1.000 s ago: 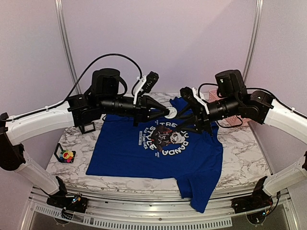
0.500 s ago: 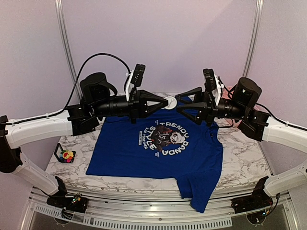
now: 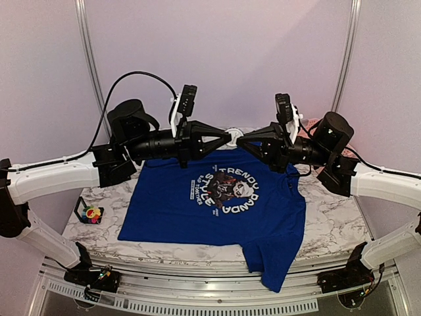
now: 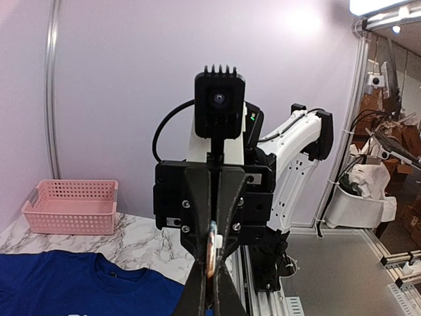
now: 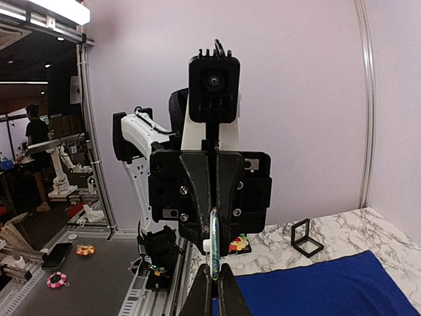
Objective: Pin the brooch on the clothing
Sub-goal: Pass from the left arm to the right, then pass from the right arm to the left
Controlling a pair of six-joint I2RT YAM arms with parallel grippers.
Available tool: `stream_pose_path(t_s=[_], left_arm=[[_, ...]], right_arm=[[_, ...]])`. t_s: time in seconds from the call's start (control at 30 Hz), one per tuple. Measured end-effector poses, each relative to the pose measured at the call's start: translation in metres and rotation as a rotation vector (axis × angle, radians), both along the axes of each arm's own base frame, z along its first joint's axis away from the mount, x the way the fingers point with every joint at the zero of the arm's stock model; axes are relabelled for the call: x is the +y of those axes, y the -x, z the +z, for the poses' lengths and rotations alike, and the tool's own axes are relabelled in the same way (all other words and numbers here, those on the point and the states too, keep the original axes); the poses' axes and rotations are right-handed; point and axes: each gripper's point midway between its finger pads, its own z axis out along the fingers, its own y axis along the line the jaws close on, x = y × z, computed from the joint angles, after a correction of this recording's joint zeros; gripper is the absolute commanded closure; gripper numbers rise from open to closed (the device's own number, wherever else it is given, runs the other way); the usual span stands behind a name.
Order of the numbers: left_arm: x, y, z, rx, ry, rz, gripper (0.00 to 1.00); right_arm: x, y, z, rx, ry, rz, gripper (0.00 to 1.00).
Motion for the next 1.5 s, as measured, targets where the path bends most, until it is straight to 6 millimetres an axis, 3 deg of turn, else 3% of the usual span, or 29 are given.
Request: stream_pose_path(t_s=[0.1, 0.2, 0.27, 0.33, 0.57, 0.73, 0.97, 1.1, 1.23, 1.37, 1.5], left_arm=[[0.0, 0.0, 0.0, -0.002, 0.002, 0.0, 1.0], [0.0, 0.0, -0.001, -0.004, -0.002, 0.001, 0.72], [0.0, -0.001, -0.004, -0.007, -0.016, 0.004, 0.66], [0.001, -0.003, -0.012, 0.003, -0.053, 0.006, 0.65], [0.006, -0.006, -0.022, 0.001, -0.176, 0.001, 0.77], [0.007, -0.004, -0.026, -0.005, -0.206, -0.007, 0.88], [0.008, -0.002, -0.039, 0.014, -0.261, -0.017, 0.89], [0.009, -0.001, -0.042, 0.017, -0.273, -0.022, 1.0], [0.008, 0.001, -0.041, 0.003, -0.271, -0.031, 1.0], [0.008, 0.001, -0.038, -0.007, -0.258, -0.03, 1.0], [0.006, -0.001, -0.028, -0.035, -0.223, -0.019, 1.0]], right_arm=[[0.0, 0.0, 0.0, 0.001, 0.002, 0.0, 1.0], [0.001, -0.001, -0.002, 0.006, 0.019, -0.002, 1.0], [0.002, -0.003, -0.005, 0.01, 0.053, -0.008, 1.0], [0.005, -0.004, -0.01, 0.014, 0.107, -0.012, 1.0], [0.003, -0.005, -0.01, -0.035, 0.269, -0.03, 1.0], [0.001, -0.002, -0.023, -0.037, 0.356, -0.02, 1.0], [0.0, -0.001, -0.035, -0.033, 0.398, -0.008, 1.0], [0.0, 0.0, -0.035, -0.041, 0.397, -0.002, 1.0], [0.0, 0.0, -0.035, -0.042, 0.395, 0.003, 1.0], [0.0, -0.001, -0.032, -0.048, 0.385, -0.001, 0.59], [0.003, -0.002, -0.036, -0.051, 0.355, -0.005, 0.53]])
